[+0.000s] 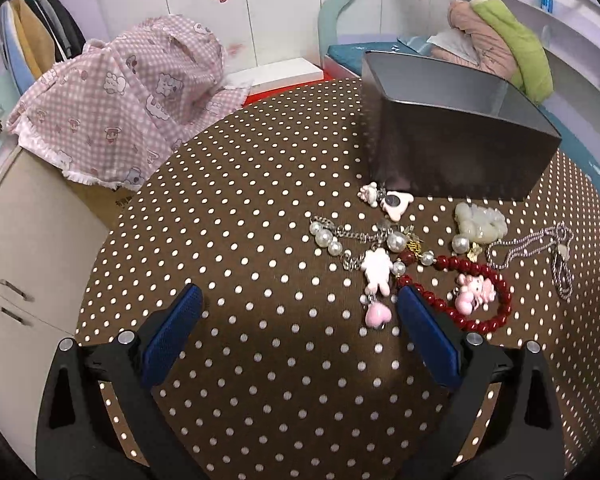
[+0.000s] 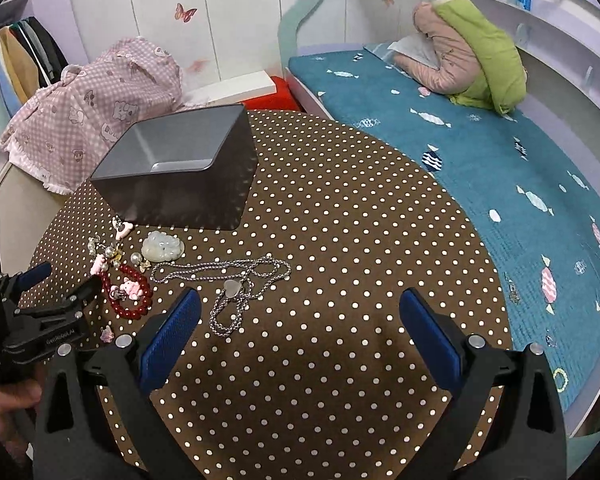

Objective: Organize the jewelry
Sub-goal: 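Move both tools forward toward the jewelry beside the tin box, then grasp the pink-and-white charm with the left tool while the right tool grasps the silver chain, then carry the charm and chain over the tin box and open both tools, then withdraw both tools back from the tin box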

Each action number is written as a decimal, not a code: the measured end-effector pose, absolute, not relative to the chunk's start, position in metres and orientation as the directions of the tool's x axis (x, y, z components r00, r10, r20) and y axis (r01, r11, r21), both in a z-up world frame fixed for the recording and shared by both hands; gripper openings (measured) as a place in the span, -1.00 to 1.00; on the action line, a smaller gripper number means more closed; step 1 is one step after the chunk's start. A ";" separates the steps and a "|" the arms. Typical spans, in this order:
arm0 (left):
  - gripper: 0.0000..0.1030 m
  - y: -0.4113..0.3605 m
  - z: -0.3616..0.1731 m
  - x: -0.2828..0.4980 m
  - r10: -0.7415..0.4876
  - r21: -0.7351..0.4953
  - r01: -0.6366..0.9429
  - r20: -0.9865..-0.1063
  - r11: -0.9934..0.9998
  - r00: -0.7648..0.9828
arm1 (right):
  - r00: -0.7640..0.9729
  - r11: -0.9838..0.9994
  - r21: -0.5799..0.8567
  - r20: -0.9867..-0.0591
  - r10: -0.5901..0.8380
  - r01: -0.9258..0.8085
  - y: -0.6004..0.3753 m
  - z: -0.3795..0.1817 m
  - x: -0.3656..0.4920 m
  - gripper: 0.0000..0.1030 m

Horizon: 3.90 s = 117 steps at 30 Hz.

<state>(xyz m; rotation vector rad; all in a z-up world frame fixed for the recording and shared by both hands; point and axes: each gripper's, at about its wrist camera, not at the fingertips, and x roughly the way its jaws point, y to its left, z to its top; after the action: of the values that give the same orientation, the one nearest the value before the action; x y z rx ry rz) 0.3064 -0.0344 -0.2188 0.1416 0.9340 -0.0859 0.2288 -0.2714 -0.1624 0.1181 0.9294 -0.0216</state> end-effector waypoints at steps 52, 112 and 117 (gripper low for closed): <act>-0.77 -0.017 -0.134 0.261 -0.237 -0.100 0.232 -0.677 0.968 0.696 | 0.682 0.955 0.096 -0.680 0.269 -0.280 -0.251 -0.093 0.223 -0.66; 0.90 -0.029 -0.049 0.328 -0.138 -0.069 0.121 -0.571 0.990 0.809 | 0.765 0.961 0.198 -0.582 0.275 -0.195 -0.272 -0.055 0.289 0.86; 0.90 -0.020 -0.031 0.295 -0.094 -0.039 0.087 -0.517 0.995 0.851 | 0.796 0.962 0.194 -0.542 0.269 -0.193 -0.272 -0.043 0.265 0.86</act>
<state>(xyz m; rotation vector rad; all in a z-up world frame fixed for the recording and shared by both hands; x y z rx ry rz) 0.2950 -0.0196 -0.0311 -0.0141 0.5453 -0.0952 0.2650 -0.2720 -0.0426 0.1310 0.6007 0.2490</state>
